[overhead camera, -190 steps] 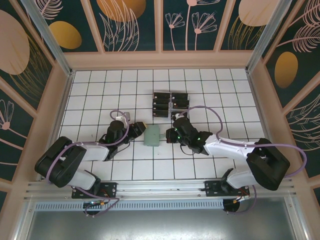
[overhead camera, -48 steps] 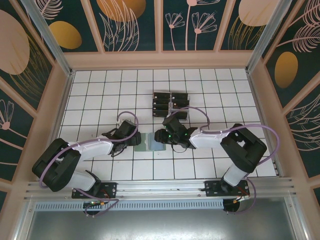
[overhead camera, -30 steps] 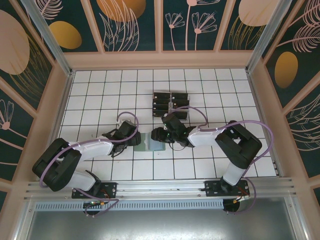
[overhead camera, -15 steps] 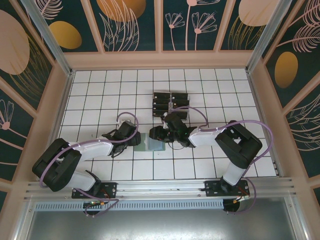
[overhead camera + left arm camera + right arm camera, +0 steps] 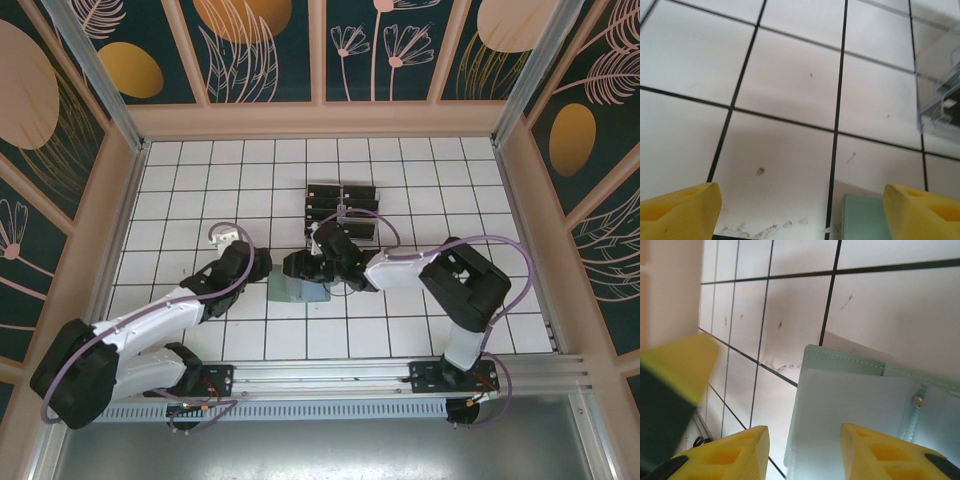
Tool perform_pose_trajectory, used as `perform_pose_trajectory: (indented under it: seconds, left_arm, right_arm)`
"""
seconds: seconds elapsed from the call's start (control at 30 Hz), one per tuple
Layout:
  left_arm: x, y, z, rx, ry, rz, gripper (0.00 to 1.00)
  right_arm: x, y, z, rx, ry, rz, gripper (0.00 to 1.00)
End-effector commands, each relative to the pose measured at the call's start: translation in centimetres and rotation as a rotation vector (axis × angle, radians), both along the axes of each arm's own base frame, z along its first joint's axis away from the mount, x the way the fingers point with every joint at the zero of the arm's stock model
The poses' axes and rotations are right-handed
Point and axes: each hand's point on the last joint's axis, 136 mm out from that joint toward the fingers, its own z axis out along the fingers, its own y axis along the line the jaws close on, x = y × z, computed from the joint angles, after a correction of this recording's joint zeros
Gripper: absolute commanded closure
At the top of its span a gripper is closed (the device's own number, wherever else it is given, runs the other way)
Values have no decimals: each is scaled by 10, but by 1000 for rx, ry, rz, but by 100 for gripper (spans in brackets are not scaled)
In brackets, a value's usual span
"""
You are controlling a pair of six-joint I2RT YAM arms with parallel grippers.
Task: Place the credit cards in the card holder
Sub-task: Flip over the card slot in the card holder.
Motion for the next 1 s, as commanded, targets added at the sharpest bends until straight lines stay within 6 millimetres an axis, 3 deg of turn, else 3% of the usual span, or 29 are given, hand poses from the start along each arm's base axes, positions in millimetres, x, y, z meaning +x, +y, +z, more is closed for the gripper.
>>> perform_pose_trajectory:
  seconds: [0.0,0.17,0.3,0.47,0.7,0.97]
  left_arm:
    - [-4,16,-1,30,-1,65,16]
    - [-5,13,-4,15,5,54,15]
    - [-6,6,-6,-2,10,16,15]
    - [-5,-13,-9,-36,18,-82,15]
    - [-5,-35,-15,-72,48,-183,16]
    - [-13,-33,-42,-34,123,-200,17]
  right_arm:
    - [-4,14,-10,1,22,29,58]
    - [-5,22,-12,6,31,55,58]
    - [-4,18,13,31,-22,54,58]
    - [0,-2,42,37,-90,15,58]
    - [13,-49,19,-159,-113,-74,58]
    - [18,-66,-6,-322,-138,-67,58]
